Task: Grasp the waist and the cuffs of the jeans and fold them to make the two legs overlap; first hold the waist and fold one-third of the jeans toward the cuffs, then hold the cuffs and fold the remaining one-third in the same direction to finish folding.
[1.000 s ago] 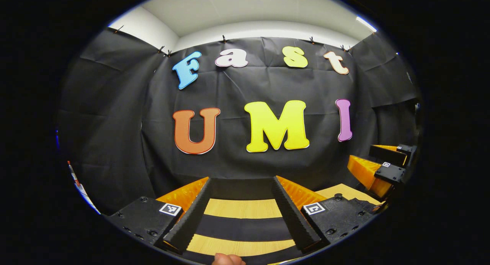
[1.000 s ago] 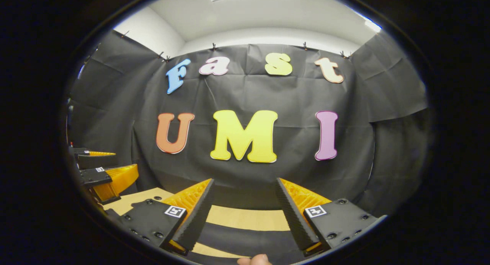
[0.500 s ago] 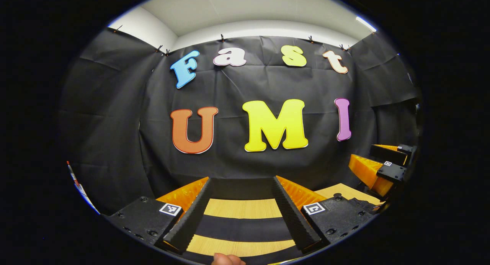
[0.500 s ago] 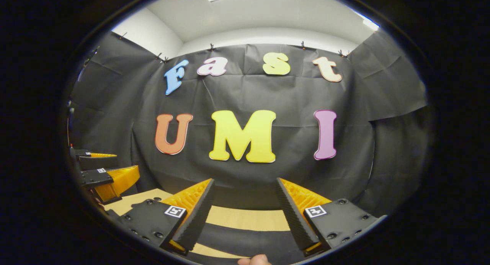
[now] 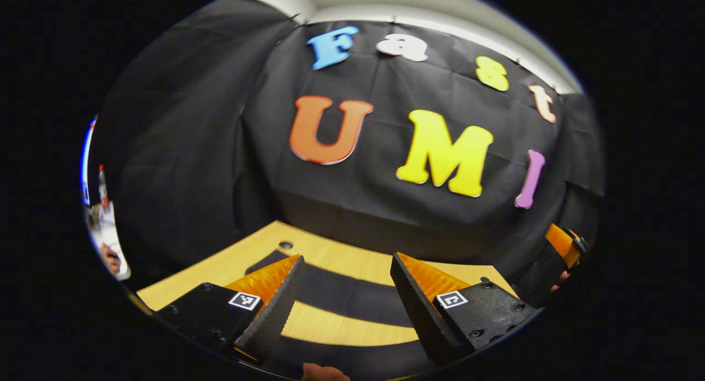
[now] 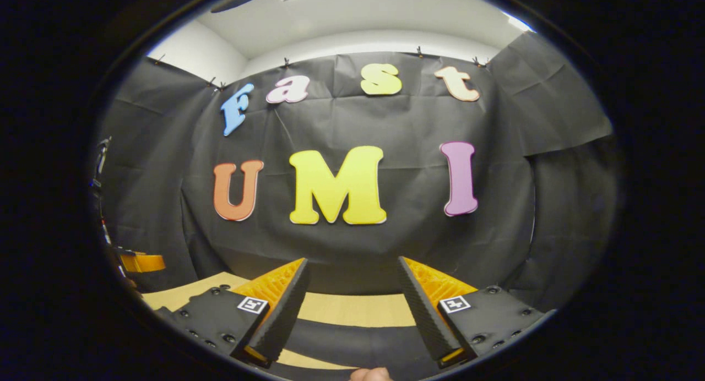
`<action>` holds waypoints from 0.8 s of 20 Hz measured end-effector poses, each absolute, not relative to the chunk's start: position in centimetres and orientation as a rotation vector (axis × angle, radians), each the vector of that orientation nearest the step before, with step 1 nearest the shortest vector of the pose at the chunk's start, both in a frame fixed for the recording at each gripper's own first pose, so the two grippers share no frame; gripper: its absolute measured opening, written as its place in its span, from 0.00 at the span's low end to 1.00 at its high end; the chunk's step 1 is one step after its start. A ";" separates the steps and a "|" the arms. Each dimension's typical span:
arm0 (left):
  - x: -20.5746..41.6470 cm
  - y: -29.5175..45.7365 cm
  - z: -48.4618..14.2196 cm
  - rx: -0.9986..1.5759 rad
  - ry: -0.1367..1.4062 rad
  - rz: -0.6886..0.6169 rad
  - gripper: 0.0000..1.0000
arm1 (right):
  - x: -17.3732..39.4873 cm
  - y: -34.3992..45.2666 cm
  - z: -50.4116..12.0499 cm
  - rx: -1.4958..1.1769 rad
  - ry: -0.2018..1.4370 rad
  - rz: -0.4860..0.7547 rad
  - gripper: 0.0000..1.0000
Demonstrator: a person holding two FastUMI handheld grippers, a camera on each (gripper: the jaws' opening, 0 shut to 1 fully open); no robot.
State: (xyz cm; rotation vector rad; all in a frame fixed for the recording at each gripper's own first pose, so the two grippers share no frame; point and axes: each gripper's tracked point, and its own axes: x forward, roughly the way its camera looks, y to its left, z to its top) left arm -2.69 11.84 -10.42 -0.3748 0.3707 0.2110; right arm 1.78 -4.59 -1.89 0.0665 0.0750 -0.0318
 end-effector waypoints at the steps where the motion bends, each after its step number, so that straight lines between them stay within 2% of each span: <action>1: -4.2 13.5 -12.3 -0.451 0.441 0.262 1.00 | 1.9 -5.1 -2.3 0.063 0.087 -0.035 0.96; 4: -9.6 17.9 -18.6 -0.786 0.593 0.426 0.99 | 2.2 -6.4 -3.2 0.062 0.118 -0.057 0.96; 7: -15.8 20.7 -23.5 -1.149 0.670 0.609 0.99 | 2.2 -7.6 -4.6 0.114 0.169 -0.084 0.96; 9: -19.0 22.1 -25.4 -1.298 0.682 0.722 0.99 | 2.2 -8.1 -5.6 0.131 0.200 -0.093 0.97; 12: -23.0 24.3 -25.6 -1.354 0.695 0.822 1.00 | 2.3 -8.4 -6.2 0.138 0.226 -0.099 0.97; 16: -23.2 25.3 -27.6 -1.325 0.760 0.879 1.00 | 2.2 -9.2 -6.5 0.129 0.227 -0.116 0.97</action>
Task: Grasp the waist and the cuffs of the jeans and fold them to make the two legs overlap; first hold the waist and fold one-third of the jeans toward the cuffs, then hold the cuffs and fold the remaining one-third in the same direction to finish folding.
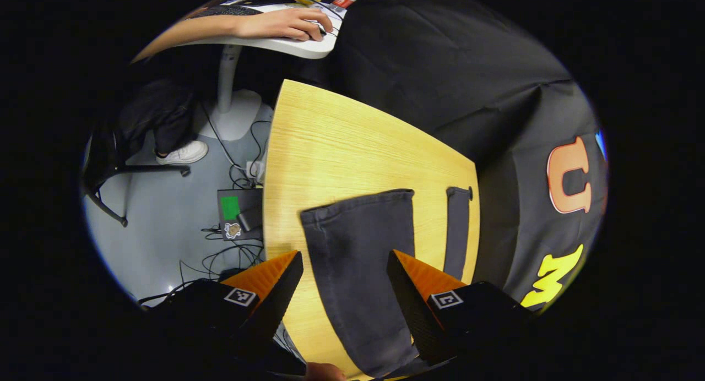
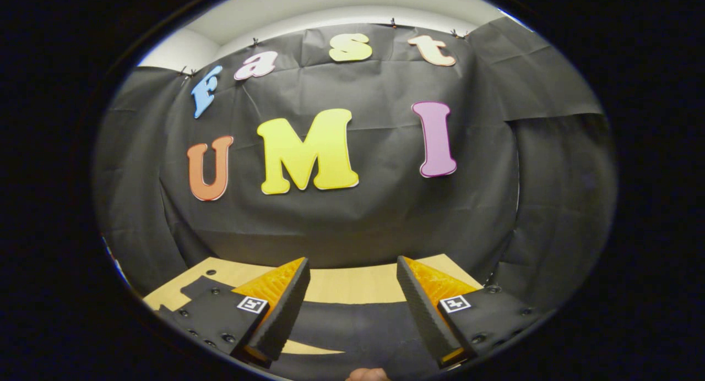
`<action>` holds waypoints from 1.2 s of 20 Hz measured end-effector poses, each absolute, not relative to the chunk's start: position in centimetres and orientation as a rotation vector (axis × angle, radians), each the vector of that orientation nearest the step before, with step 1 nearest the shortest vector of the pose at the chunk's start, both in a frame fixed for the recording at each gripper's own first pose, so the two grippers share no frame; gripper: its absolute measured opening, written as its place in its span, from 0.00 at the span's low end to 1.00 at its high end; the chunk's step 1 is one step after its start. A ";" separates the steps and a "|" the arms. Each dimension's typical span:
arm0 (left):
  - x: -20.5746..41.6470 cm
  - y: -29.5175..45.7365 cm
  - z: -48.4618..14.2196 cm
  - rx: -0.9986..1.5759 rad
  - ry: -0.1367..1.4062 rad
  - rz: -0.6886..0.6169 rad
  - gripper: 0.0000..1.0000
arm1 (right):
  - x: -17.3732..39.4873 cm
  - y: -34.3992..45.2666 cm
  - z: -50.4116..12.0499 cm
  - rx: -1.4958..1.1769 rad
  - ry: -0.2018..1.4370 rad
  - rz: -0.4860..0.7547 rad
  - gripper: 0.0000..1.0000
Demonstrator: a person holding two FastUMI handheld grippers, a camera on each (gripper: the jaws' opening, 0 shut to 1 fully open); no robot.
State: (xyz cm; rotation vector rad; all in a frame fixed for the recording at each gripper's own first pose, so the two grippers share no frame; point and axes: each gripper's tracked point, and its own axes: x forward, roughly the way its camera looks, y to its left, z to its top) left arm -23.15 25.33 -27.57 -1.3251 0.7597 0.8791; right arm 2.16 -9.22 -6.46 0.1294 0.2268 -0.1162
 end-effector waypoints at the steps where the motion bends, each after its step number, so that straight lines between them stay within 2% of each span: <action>1: -23.1 25.3 -28.0 -1.330 0.768 0.883 1.00 | 2.2 -9.5 -6.5 0.127 0.227 -0.121 0.97; 19: -18.8 25.5 -30.8 -1.272 0.854 0.829 1.00 | 1.4 -13.6 -9.1 0.169 0.289 -0.220 0.97; 21: -19.6 25.5 -32.0 -1.267 0.882 0.843 0.81 | 1.1 -14.6 -10.1 0.193 0.320 -0.233 0.96; 24: -20.3 25.5 -32.1 -1.398 0.816 0.885 0.18 | 0.3 -17.5 -12.1 0.249 0.386 -0.292 0.97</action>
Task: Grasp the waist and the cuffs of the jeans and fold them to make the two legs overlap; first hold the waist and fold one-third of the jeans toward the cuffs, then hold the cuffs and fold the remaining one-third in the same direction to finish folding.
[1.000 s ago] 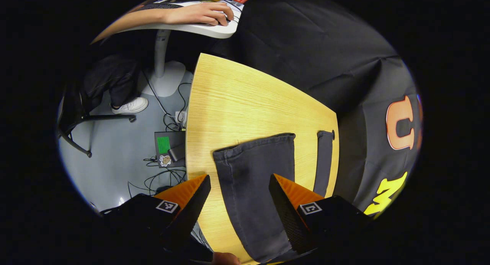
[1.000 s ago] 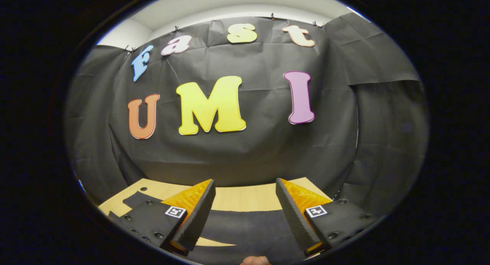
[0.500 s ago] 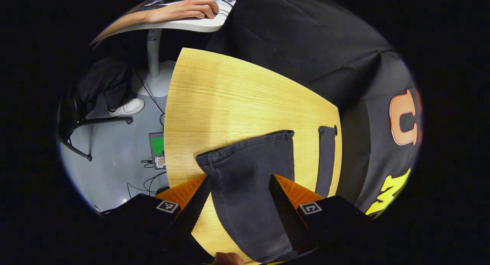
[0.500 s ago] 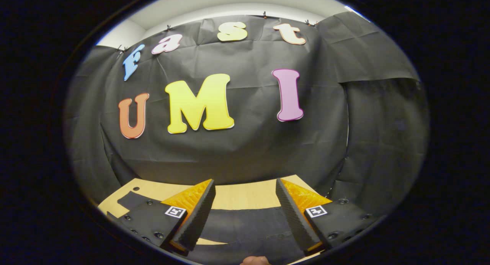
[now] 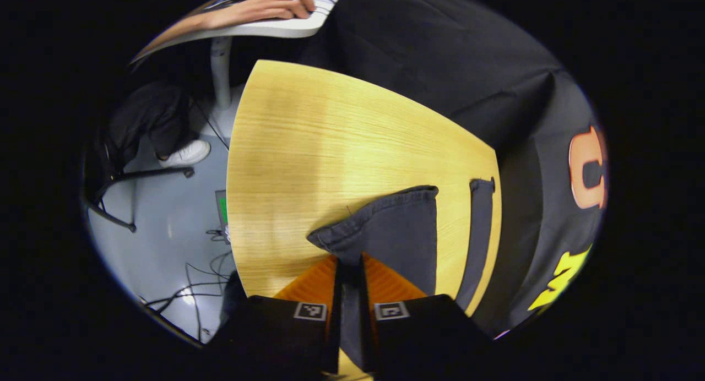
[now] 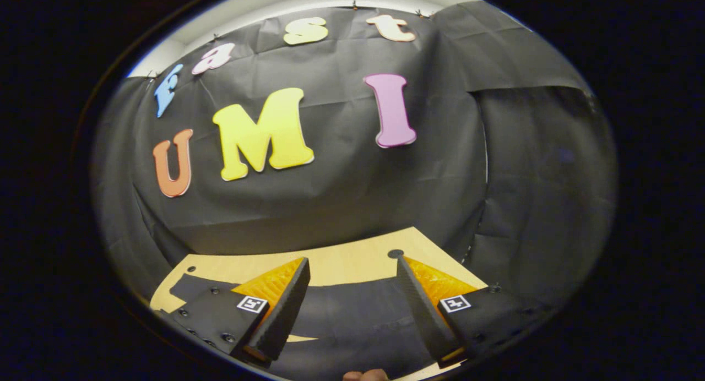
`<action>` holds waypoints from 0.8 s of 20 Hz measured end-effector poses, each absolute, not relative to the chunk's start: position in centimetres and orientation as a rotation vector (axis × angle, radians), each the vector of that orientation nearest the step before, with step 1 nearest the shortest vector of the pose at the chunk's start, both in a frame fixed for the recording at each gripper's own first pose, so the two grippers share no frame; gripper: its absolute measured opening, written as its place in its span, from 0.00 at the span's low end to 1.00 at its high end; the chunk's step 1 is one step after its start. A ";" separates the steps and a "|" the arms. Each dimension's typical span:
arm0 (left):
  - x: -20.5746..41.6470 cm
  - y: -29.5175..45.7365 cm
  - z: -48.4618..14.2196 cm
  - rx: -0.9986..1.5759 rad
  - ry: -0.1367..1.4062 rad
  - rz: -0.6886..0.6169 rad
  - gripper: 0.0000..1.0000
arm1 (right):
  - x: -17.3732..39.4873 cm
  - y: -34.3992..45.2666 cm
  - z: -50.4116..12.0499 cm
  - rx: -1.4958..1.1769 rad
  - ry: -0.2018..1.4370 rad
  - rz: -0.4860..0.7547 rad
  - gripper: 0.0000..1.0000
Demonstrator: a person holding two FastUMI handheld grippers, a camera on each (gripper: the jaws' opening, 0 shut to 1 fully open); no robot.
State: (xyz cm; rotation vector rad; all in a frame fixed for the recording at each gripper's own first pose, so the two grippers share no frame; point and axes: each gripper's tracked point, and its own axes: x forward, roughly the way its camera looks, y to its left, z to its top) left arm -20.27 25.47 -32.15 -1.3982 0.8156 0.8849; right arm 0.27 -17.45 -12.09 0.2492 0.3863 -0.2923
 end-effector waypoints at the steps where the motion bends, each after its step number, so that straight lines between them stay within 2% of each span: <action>1: -20.1 25.6 -32.0 -1.433 0.794 0.891 0.12 | -0.1 -18.5 -12.8 0.276 0.412 -0.307 0.99; 6: -20.1 25.7 -32.4 -1.409 0.822 0.878 0.04 | -2.6 -26.1 -17.5 0.333 0.556 -0.444 0.98; 9: -20.1 25.7 -32.2 -1.419 0.816 0.878 0.04 | -6.0 -29.7 -23.3 0.466 0.768 -0.541 0.96; 10: -20.1 25.7 -32.2 -1.420 0.812 0.878 0.04 | -7.3 -30.2 -25.2 0.525 0.826 -0.560 0.99; 13: -20.1 25.7 -32.2 -1.417 0.812 0.878 0.04 | -11.2 -30.6 -30.9 0.689 1.000 -0.649 0.95; 14: -20.1 25.8 -32.3 -1.415 0.814 0.877 0.04 | -12.2 -30.3 -32.1 0.728 1.046 -0.668 0.89; 15: -20.1 25.7 -32.3 -1.415 0.814 0.876 0.04 | -13.0 -29.8 -33.2 0.762 1.075 -0.679 0.96; 16: -20.1 25.7 -32.3 -1.416 0.812 0.877 0.04 | -13.7 -29.3 -34.0 0.785 1.105 -0.692 0.95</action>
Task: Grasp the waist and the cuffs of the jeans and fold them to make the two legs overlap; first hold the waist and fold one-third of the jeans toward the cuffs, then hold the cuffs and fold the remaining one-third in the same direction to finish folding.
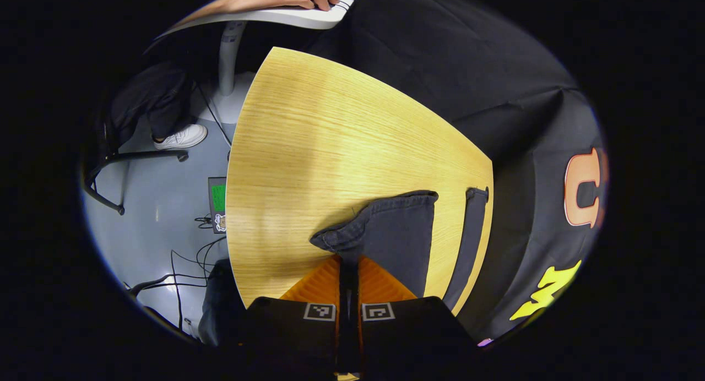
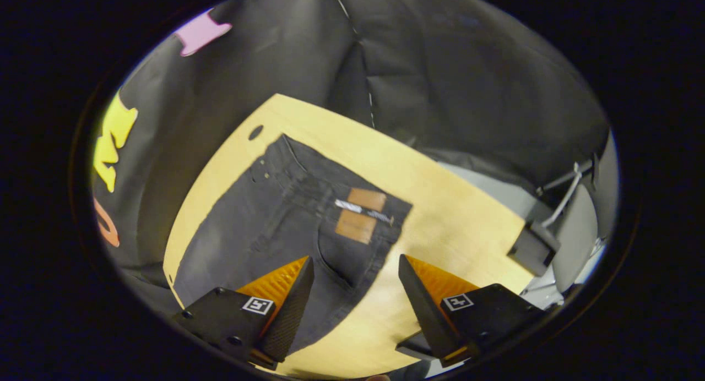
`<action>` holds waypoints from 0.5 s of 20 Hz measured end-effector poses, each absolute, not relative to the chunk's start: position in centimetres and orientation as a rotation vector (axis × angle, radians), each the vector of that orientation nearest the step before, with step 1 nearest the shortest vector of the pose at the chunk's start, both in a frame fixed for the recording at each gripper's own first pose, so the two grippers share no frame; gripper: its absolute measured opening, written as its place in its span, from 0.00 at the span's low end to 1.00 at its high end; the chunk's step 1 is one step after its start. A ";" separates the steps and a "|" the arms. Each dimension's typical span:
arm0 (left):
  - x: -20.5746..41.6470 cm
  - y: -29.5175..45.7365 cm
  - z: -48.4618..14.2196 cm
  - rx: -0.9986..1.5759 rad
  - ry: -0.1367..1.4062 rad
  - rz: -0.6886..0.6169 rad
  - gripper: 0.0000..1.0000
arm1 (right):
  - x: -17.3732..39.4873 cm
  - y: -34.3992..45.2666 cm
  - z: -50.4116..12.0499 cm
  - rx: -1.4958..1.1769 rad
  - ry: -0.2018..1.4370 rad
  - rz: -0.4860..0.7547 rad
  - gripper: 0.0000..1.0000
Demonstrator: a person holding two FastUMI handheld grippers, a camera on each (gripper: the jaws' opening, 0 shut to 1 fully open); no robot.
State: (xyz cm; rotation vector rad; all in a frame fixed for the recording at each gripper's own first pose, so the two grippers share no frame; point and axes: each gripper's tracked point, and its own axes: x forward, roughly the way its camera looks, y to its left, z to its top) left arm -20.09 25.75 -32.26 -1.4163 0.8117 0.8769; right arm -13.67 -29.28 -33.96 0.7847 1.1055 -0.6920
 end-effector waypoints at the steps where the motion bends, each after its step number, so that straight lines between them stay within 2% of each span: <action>1: -20.1 25.7 -32.2 -1.418 0.809 0.878 0.04 | -14.1 -28.9 -34.5 0.810 1.130 -0.699 0.95; 3: -20.1 25.8 -32.2 -1.416 0.805 0.882 0.04 | -14.3 -28.7 -34.7 0.824 1.159 -0.717 0.94; 4: -20.1 25.8 -32.2 -1.414 0.805 0.885 0.04 | -13.7 -28.8 -35.3 0.813 1.136 -0.706 0.85; 5: -20.1 25.8 -32.2 -1.410 0.805 0.885 0.04 | -13.7 -28.7 -35.9 0.802 1.151 -0.698 0.87; 8: -20.1 25.7 -32.3 -1.408 0.807 0.884 0.04 | -13.3 -28.2 -36.2 0.800 1.169 -0.686 0.60; 10: -20.1 25.8 -32.1 -1.407 0.810 0.879 0.04 | -13.4 -28.8 -37.1 0.794 1.167 -0.699 0.27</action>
